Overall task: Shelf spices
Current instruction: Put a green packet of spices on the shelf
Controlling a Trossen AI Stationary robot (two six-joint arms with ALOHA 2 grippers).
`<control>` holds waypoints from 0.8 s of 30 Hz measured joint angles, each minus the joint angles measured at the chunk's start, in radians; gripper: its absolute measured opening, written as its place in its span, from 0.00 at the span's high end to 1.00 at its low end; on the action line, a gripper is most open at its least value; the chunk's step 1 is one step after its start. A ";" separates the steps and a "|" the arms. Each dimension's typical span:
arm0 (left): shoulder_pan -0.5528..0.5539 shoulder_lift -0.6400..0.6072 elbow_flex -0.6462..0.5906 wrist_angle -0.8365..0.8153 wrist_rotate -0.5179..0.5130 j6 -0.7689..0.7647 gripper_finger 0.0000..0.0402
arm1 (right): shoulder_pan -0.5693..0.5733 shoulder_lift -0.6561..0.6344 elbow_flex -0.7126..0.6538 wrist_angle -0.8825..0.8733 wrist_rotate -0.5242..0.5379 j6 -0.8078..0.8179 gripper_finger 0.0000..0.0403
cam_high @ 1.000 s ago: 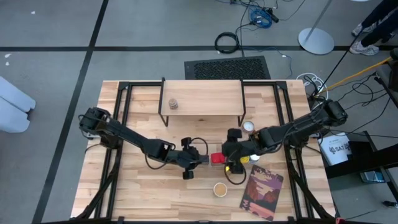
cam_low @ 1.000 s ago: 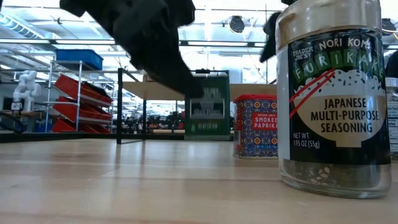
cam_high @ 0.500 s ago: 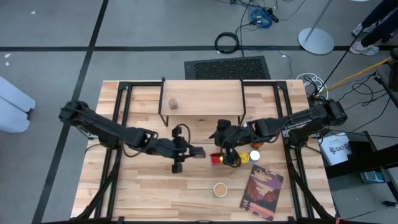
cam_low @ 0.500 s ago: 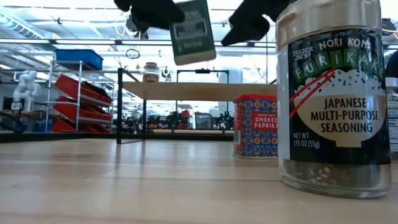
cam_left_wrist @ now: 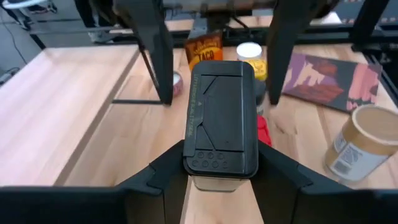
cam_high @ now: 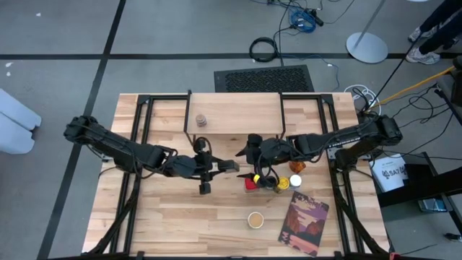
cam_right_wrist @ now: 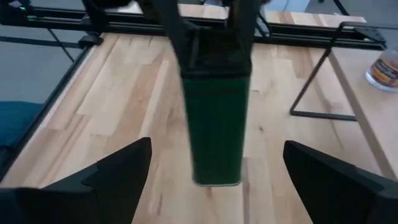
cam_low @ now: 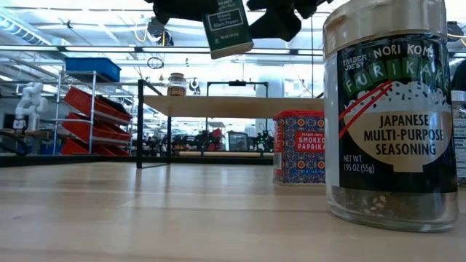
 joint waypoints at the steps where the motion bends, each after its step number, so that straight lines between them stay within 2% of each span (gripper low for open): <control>1: 0.000 0.000 0.000 0.009 -0.006 0.000 0.60 | 0.000 0.002 0.000 0.001 0.011 0.000 0.13; 12: 0.000 0.000 0.000 0.045 -0.066 -0.003 0.60 | -0.001 0.035 0.000 0.094 0.017 -0.022 0.13; 24: 0.001 0.000 0.000 0.095 -0.069 0.024 0.60 | -0.020 0.035 0.000 0.141 0.024 -0.049 0.13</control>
